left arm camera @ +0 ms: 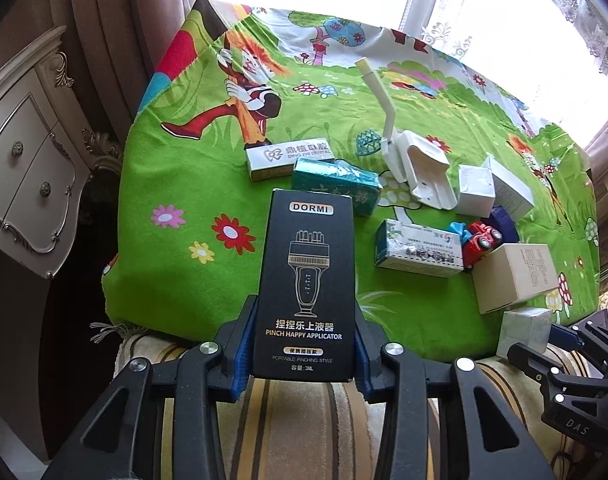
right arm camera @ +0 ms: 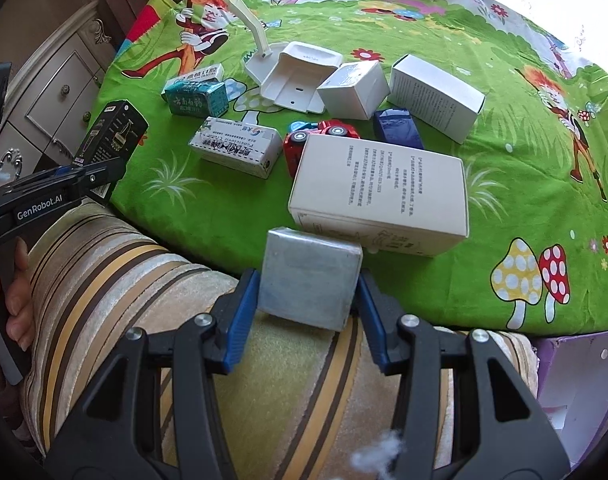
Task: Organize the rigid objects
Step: 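Carry both boxes to the purple storage box and release them inside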
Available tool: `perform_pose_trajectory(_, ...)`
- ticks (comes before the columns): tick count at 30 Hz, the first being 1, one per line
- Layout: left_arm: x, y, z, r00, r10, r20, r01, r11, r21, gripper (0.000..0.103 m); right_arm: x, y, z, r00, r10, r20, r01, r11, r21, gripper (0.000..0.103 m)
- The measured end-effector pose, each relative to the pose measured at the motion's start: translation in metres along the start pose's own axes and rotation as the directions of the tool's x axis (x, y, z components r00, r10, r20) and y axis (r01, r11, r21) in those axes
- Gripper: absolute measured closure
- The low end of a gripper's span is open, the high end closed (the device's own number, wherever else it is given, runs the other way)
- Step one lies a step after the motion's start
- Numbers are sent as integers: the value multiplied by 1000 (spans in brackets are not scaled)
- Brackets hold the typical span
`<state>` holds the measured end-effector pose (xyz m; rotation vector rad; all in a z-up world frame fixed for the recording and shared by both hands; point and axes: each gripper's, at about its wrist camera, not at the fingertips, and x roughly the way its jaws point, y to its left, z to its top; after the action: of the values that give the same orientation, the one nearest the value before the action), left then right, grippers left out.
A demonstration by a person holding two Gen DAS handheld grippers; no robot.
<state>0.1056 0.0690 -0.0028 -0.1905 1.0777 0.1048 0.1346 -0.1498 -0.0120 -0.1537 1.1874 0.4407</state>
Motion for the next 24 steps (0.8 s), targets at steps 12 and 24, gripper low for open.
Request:
perform_pose_trajectory(12,-15,-41,-10,994,-106,24,105,994,41,62,-25,-8,-9,997,0,72,-2,1000,24,50)
perform_pose_trajectory(24,-35,-99,-25,968,-247,37,240,962,134,62,-72,-51,-40,987,-11,158,-11,990,137,50)
